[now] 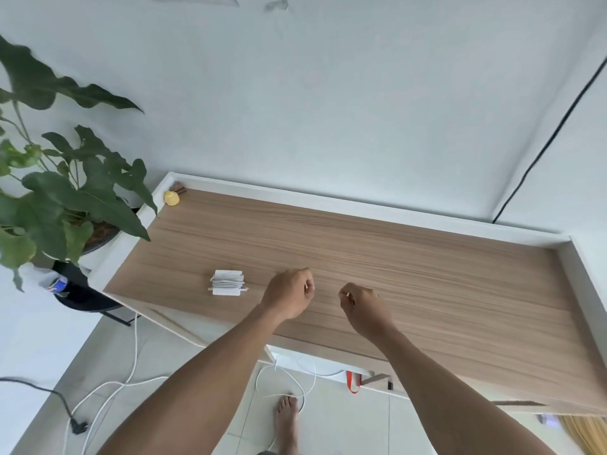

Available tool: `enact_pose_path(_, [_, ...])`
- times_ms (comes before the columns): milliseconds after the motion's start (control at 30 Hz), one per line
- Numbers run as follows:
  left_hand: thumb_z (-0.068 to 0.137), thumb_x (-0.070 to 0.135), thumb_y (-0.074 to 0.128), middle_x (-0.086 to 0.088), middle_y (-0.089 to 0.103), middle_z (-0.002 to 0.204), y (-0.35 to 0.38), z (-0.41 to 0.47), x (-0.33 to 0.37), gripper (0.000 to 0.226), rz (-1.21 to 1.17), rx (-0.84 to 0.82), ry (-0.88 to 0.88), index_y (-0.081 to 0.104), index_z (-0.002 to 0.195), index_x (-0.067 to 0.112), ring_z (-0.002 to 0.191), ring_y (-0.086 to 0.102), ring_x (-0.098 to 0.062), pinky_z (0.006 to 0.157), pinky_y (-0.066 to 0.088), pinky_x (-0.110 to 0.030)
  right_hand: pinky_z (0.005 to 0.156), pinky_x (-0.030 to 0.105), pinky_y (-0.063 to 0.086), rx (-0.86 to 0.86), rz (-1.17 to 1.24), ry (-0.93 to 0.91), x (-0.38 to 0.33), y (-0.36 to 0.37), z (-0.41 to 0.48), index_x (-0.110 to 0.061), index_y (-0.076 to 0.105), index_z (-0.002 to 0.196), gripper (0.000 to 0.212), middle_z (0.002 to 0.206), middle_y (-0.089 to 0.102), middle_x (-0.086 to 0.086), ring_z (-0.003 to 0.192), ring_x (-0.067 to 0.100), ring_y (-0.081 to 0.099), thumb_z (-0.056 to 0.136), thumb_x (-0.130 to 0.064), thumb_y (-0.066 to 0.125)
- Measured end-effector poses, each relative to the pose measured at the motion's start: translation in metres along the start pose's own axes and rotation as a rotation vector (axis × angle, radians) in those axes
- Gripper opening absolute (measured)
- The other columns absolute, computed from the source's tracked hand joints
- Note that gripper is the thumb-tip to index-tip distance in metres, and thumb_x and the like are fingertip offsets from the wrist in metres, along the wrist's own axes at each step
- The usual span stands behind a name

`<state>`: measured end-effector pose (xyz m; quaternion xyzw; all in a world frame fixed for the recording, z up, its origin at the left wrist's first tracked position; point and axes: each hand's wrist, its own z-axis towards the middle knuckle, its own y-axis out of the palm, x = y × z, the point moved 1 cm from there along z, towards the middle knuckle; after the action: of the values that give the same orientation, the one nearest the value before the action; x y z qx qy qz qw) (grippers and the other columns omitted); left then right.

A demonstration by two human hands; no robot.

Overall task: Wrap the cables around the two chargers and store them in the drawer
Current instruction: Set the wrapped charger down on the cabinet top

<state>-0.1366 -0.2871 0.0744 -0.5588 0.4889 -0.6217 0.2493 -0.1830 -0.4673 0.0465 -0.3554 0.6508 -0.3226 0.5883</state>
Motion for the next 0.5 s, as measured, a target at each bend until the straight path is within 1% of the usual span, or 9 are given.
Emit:
enact_pose_path(100, [0.087,0.018,0.056,0.004,0.070,0.088,0.017,-0.019,0.011,0.009,-0.018,-0.021,-0.028,0.064,0.089,0.019,0.078,0.064,-0.018,0.065,0.046,-0.026,0.069,0.031,0.042,0.002,0.010,0.023,0.013,-0.005,-0.024,-0.017,0.064,0.100,0.018,0.096,0.069,0.001,0.090,0.026,0.062,0.094,-0.024,0.049])
enact_pose_path(200, [0.085,0.018,0.058,0.004,0.071,0.086,0.040,-0.044,0.016,0.007,-0.060,-0.047,-0.092,0.064,0.086,0.021,0.078,0.066,-0.020,0.068,0.051,-0.029,0.071,0.033,0.044,-0.019,0.024,0.052,0.028,-0.002,-0.048,-0.018,0.064,0.098,0.017,0.097,0.069,0.001,0.091,0.027,0.062,0.093,-0.025,0.049])
enact_pose_path(300, [0.084,0.019,0.057,0.003,0.072,0.086,0.064,-0.069,0.018,0.008,-0.075,-0.099,-0.150,0.065,0.086,0.022,0.081,0.067,-0.021,0.070,0.050,-0.029,0.074,0.034,0.048,-0.045,0.042,0.051,0.038,0.006,-0.073,-0.021,0.063,0.099,0.016,0.100,0.066,-0.001,0.092,0.026,0.062,0.092,-0.024,0.049])
enact_pose_path(400, [0.085,0.022,0.055,0.003,0.072,0.088,0.080,-0.093,0.019,0.011,-0.090,-0.136,-0.220,0.065,0.086,0.022,0.085,0.066,-0.022,0.072,0.049,-0.030,0.081,0.035,0.049,-0.074,0.014,0.013,0.043,0.014,-0.093,-0.019,0.063,0.111,0.023,0.109,0.062,0.001,0.103,0.025,0.059,0.091,-0.018,0.052])
enact_pose_path(500, [0.086,0.024,0.053,0.002,0.072,0.092,0.096,-0.111,0.012,0.014,-0.116,-0.189,-0.314,0.066,0.089,0.021,0.088,0.065,-0.024,0.072,0.047,-0.029,0.090,0.035,0.047,-0.114,-0.027,-0.014,0.043,0.021,-0.106,-0.017,0.056,0.126,0.034,0.124,0.053,0.002,0.117,0.023,0.050,0.092,-0.018,0.052])
